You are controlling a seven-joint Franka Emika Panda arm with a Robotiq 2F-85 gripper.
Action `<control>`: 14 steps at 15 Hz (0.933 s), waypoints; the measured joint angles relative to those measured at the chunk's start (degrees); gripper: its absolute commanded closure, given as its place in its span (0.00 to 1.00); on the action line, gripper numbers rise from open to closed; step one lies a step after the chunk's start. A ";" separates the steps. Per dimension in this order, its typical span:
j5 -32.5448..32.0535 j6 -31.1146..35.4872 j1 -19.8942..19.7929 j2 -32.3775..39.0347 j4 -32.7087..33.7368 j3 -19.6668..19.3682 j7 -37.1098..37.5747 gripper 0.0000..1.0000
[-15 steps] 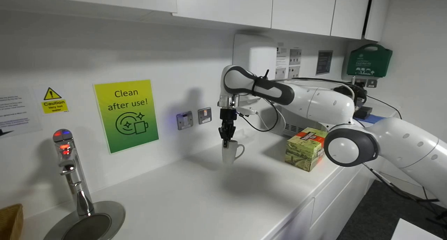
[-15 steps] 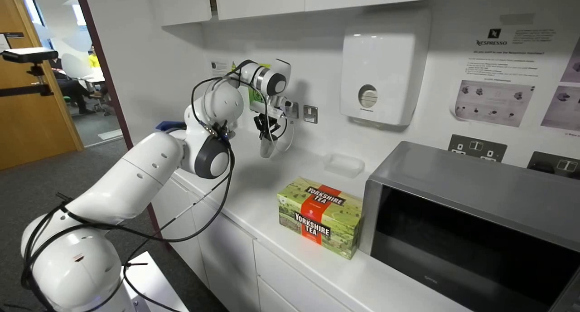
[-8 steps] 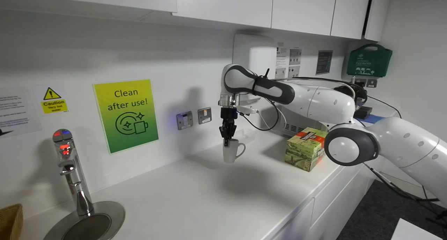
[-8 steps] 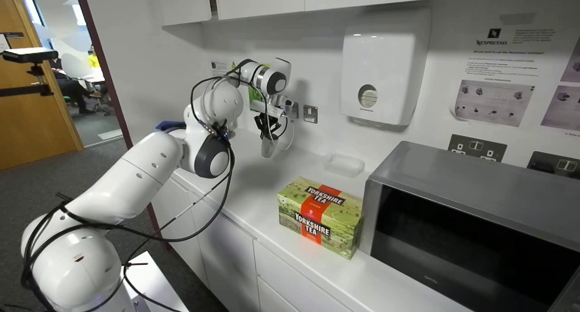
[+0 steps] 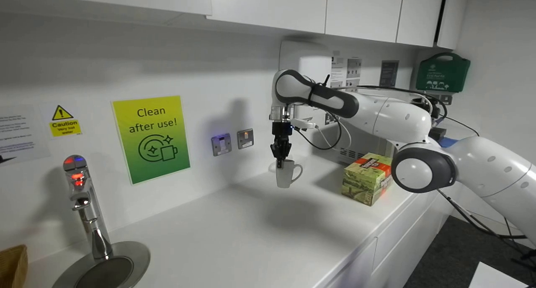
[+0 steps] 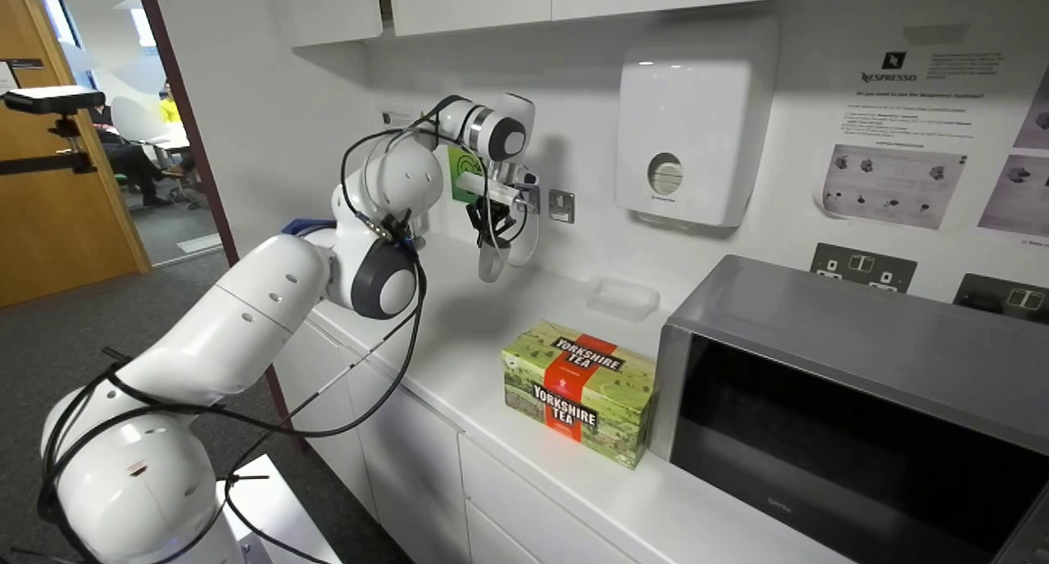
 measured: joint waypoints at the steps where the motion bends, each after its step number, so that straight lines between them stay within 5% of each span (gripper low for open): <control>1: 0.00 -0.06 -0.50 0.01 -0.19 -0.01 0.78 0.98; 14: -4.56 6.23 -3.69 1.52 -0.29 -5.90 6.76 0.98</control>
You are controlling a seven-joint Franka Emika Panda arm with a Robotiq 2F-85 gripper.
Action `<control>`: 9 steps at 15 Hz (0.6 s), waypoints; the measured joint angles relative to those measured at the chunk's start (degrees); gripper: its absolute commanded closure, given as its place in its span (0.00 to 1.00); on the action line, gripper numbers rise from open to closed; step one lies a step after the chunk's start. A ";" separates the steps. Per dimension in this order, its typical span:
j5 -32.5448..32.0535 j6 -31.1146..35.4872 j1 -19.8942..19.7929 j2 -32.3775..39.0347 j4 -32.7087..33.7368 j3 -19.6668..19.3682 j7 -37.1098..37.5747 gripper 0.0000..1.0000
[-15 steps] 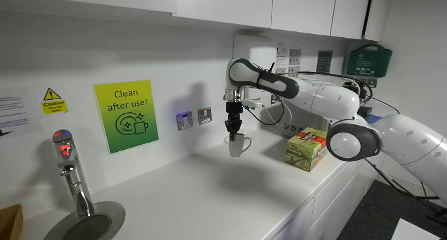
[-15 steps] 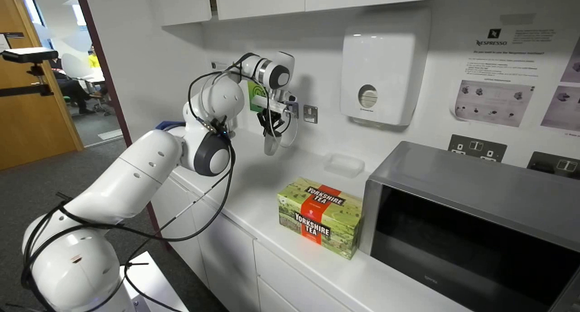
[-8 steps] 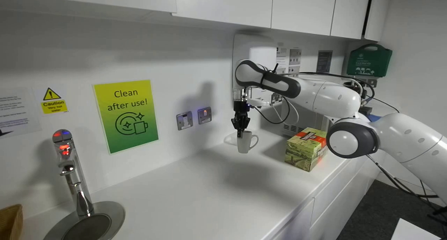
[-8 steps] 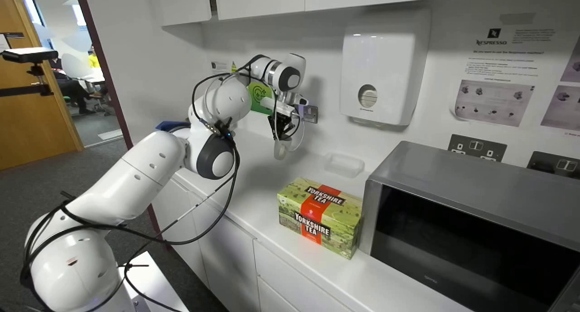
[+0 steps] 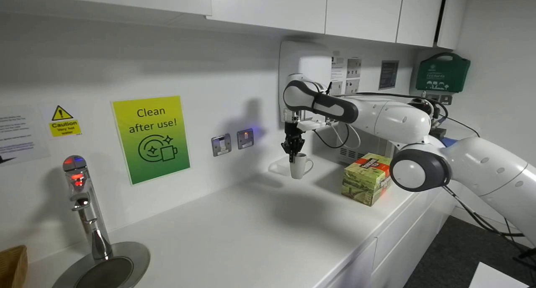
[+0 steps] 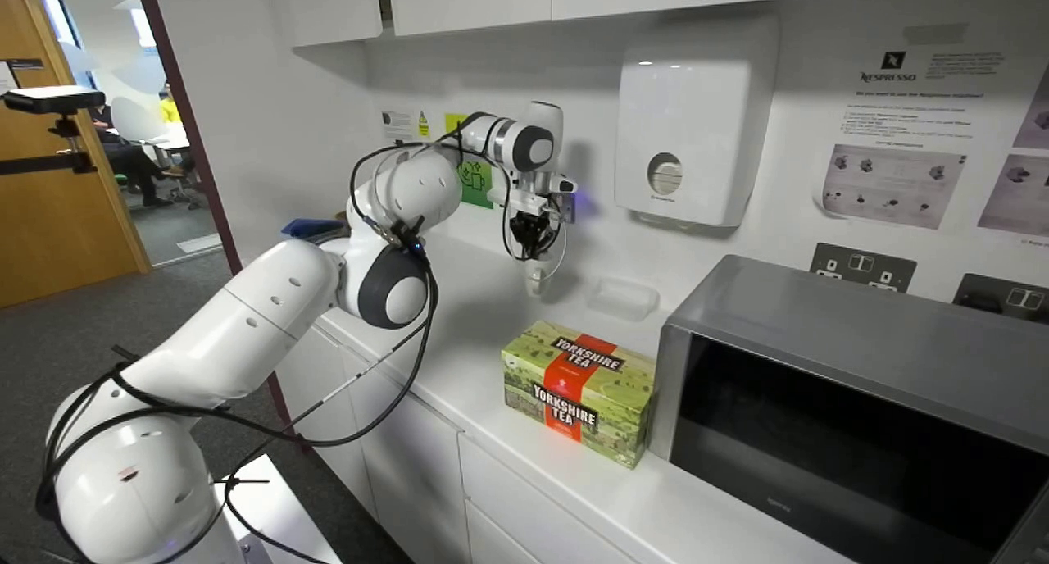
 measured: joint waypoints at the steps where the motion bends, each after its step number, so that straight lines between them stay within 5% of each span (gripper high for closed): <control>1: -0.78 0.85 0.09 0.41 -0.01 -0.54 0.43 0.98; 9: -2.77 4.40 0.34 3.59 0.00 -2.17 2.84 0.98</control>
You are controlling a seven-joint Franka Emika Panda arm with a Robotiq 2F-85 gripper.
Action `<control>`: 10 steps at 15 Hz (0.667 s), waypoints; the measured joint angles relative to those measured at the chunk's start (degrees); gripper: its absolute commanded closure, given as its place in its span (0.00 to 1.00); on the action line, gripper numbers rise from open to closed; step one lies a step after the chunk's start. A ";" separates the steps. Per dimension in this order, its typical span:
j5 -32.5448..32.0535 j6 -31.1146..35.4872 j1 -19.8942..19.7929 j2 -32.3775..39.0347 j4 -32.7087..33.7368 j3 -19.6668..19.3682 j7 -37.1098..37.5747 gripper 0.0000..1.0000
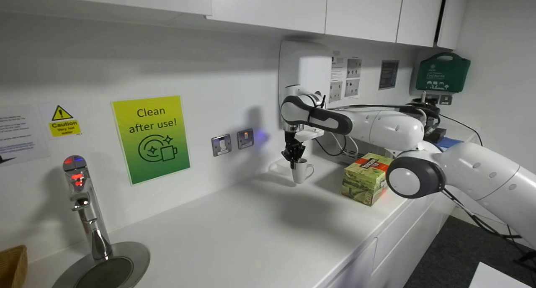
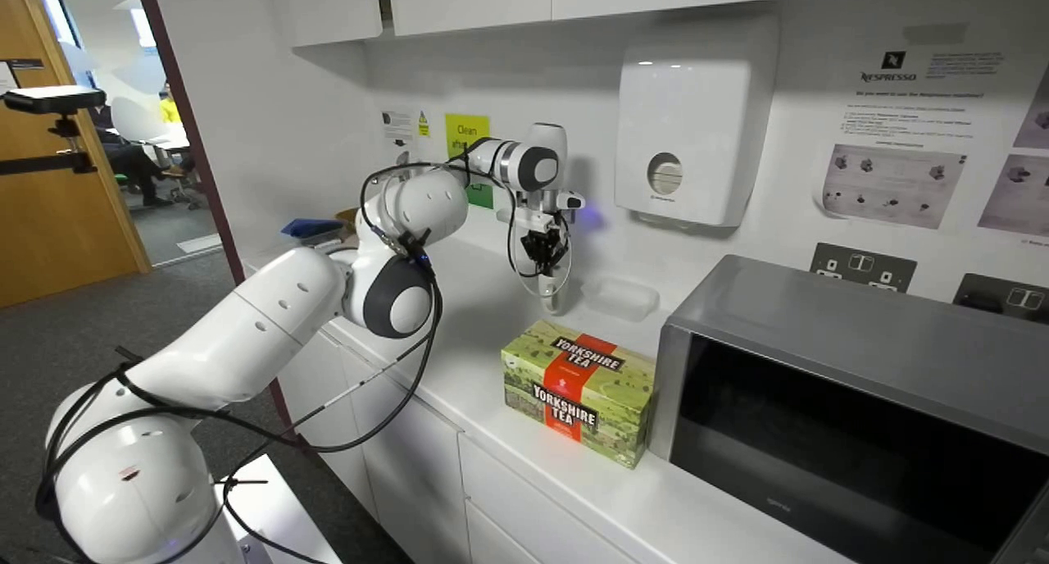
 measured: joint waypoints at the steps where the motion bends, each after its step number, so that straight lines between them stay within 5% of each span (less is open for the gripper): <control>1: -0.01 0.52 0.06 0.23 0.00 0.00 0.16 0.98; 10: -0.01 4.47 -0.20 0.78 0.02 -0.01 2.49 0.98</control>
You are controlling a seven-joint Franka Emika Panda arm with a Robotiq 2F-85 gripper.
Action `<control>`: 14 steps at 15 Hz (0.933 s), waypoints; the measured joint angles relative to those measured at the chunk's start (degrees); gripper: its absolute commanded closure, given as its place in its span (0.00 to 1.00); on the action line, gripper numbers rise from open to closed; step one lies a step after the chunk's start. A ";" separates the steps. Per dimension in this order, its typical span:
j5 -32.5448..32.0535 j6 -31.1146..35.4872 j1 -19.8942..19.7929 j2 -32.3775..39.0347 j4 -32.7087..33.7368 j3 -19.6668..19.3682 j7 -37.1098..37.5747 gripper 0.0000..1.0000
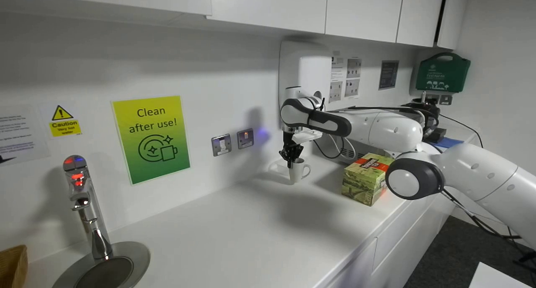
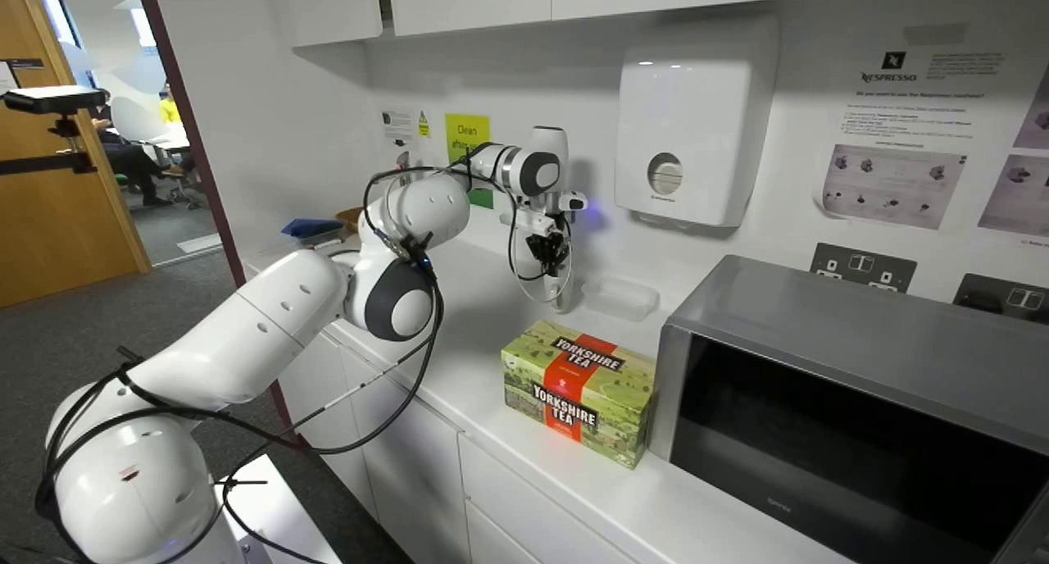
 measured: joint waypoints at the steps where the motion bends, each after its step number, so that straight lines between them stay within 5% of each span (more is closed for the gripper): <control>1: 0.00 0.09 -0.20 0.00 0.00 0.00 0.25 0.98; 14: 0.71 5.03 -1.84 0.42 0.00 0.14 1.26 0.98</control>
